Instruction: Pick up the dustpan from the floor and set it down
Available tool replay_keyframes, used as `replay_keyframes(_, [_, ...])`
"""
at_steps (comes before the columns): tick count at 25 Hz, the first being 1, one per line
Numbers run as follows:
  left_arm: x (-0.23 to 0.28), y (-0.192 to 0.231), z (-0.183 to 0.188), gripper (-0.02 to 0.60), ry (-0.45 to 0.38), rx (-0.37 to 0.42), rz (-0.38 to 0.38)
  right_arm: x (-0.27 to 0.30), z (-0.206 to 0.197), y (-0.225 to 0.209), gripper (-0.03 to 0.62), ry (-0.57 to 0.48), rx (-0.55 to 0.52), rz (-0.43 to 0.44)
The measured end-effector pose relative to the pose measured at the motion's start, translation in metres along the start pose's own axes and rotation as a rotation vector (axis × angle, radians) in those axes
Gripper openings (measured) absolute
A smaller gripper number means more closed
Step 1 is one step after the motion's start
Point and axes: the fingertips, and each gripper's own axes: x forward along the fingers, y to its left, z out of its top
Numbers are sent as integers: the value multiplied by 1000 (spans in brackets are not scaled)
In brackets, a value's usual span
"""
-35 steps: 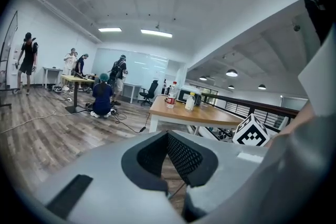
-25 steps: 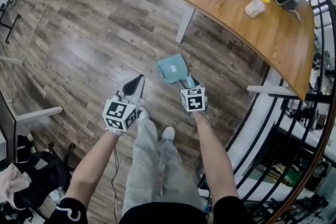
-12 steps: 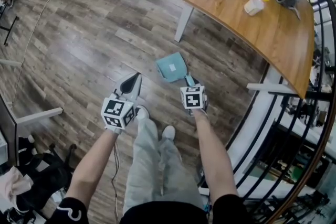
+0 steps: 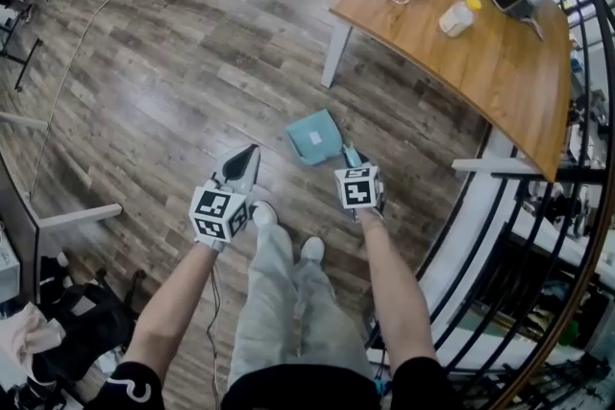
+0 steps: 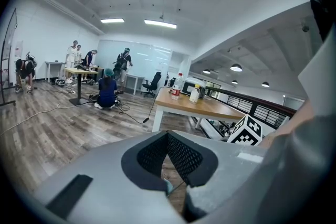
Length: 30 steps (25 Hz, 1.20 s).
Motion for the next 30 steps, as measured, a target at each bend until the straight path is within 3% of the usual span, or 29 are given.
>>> replay_keyframes(5, [-15,-21,22,-3,5,9,-19,-37,17,5,86,-1,-1,30])
replay_keyframes(20, [-80,-86,128,-3,-93,4,-11,-205,100,-3,87,-135,-27,133])
replay_keyframes(30, [-134,-126,178,-3,-165,-6,2,-315,142,-18,87,-246,-45,124])
